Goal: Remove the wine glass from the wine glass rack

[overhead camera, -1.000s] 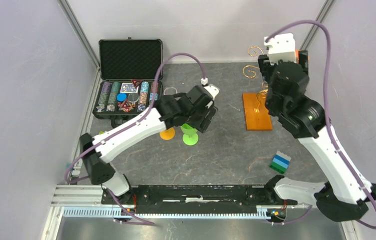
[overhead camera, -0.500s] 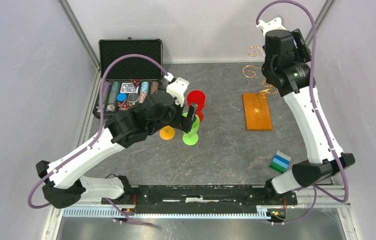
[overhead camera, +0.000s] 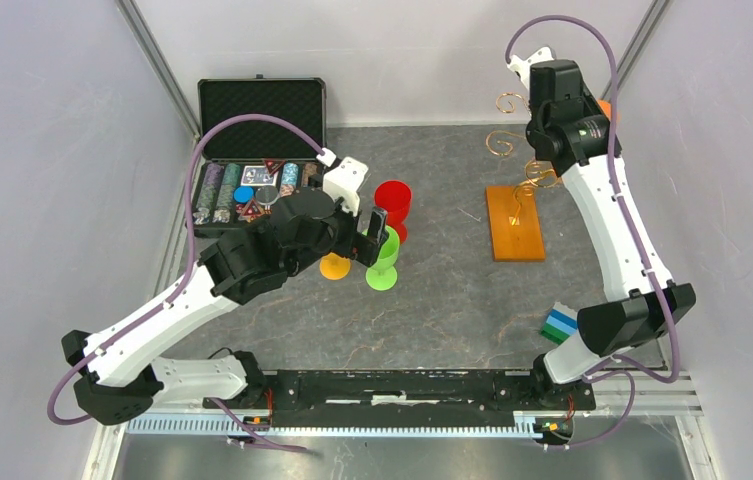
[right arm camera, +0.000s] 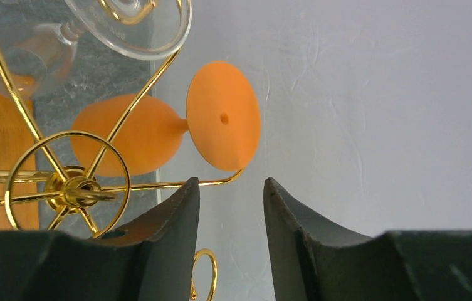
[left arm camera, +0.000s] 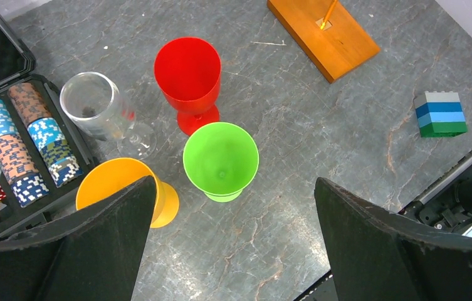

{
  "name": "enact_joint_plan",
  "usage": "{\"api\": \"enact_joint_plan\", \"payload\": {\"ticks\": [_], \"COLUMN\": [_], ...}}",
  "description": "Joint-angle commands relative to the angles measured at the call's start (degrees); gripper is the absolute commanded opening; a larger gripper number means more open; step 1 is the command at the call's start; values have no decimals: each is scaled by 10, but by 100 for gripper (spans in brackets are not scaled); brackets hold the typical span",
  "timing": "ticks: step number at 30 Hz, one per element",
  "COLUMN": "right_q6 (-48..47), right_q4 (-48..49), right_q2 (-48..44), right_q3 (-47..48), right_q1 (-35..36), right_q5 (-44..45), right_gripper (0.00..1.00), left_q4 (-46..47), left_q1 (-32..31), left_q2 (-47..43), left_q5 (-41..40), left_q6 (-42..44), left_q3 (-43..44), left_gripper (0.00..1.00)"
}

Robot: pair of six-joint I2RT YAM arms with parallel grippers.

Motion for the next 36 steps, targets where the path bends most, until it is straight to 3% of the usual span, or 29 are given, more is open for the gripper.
{"api": "enact_joint_plan", "payload": {"ticks": [1, 13, 26, 36], "right_q6": [-18, -80, -169, -178], "right_q4": [27, 118, 234, 256], "right_q2": [-13, -13, -32, -48], "right_q3": [-33, -81, -142, -154], "right_q1": [-32, -48, -52, -52], "right_q5": [-40, -46, -46, -46], "right_gripper": [46, 52, 33, 7], "left_q4": [27, 34, 32, 35], "left_q1": [2, 2, 2, 2], "left_q2": [-1, -5, 13, 5], "left_q5": [-1, 33, 41, 45], "left_q6": [23, 21, 21, 16], "left_q3": [0, 6, 18, 15], "left_gripper": [100, 100, 100, 100]}}
